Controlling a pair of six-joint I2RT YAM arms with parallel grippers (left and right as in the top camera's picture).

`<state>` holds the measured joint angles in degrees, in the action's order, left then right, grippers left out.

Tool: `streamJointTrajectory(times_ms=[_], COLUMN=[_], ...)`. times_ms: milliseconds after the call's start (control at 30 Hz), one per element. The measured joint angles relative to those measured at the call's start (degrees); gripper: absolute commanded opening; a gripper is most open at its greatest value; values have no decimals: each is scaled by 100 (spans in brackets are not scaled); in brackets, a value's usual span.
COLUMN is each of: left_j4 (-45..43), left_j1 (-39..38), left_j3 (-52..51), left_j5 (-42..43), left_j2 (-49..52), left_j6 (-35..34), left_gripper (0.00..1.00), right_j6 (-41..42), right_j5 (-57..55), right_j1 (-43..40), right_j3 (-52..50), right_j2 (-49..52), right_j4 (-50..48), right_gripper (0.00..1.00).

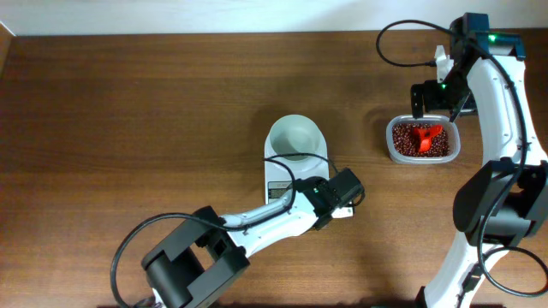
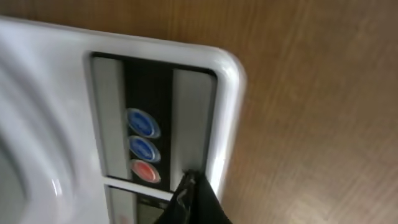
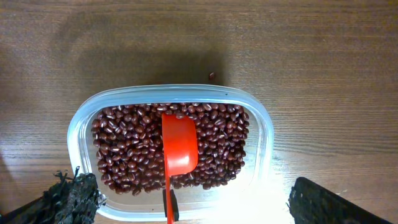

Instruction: Scoop item into bowl and weigh 50g on scale

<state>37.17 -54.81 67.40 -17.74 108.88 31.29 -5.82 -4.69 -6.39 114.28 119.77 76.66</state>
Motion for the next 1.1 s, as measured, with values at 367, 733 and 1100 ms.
streamJointTrajectory(times_ms=[367, 733, 1100], left_j4=[1071, 675, 1204], left_j1=[127, 2756, 3486], left_j3=[640, 1008, 1019], left_j5=[2116, 3134, 2734], left_j2=[-1495, -1816, -1456], left_j6=[-573, -2944, -3836], left_gripper=[0, 0, 0], right_j6=[2, 0, 2], right_j5=[2, 0, 0], right_j1=[0, 0, 0], right_j3=[0, 4, 4], right_j2=[0, 0, 0], right_j4=[-2, -4, -2], right_gripper=[99, 99, 99])
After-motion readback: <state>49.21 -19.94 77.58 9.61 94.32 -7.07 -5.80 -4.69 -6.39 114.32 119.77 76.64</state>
